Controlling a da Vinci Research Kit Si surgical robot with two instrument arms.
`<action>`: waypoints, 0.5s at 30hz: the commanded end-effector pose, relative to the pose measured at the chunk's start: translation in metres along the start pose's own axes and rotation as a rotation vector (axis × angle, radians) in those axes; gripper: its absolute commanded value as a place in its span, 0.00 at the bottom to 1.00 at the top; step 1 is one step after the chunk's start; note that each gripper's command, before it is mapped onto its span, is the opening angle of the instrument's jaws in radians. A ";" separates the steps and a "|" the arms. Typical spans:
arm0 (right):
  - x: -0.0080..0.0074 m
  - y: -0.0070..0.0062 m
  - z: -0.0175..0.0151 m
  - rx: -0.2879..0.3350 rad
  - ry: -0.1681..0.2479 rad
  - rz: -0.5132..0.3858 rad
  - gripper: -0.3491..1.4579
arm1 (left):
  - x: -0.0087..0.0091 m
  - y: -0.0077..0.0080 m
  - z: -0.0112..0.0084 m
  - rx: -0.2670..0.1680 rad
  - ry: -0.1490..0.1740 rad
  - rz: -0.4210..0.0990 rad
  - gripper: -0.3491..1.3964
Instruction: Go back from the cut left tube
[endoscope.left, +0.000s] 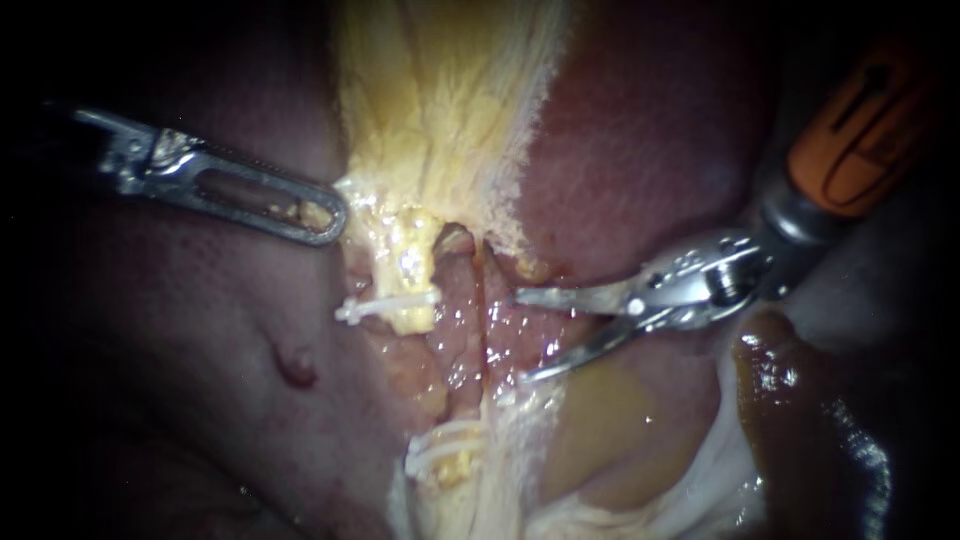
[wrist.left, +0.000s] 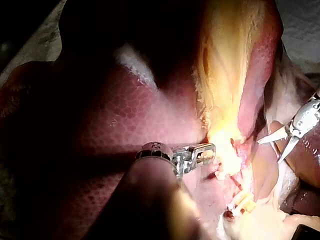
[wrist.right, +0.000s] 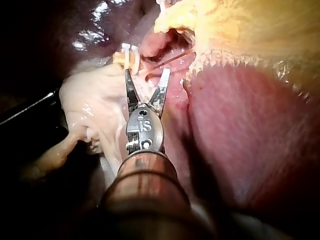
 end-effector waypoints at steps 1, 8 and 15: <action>0.0000 0.0000 -0.0005 -0.011 -0.004 -0.001 0.99 | 0.0000 0.0000 0.0001 0.000 0.000 0.000 0.00; -0.0004 0.0001 -0.0025 -0.080 -0.061 -0.046 0.99 | 0.0000 0.0001 0.0001 0.000 0.000 0.000 0.00; -0.0005 -0.0001 -0.0030 -0.045 -0.059 -0.050 0.99 | -0.0001 0.0000 0.0007 -0.002 -0.002 -0.001 0.00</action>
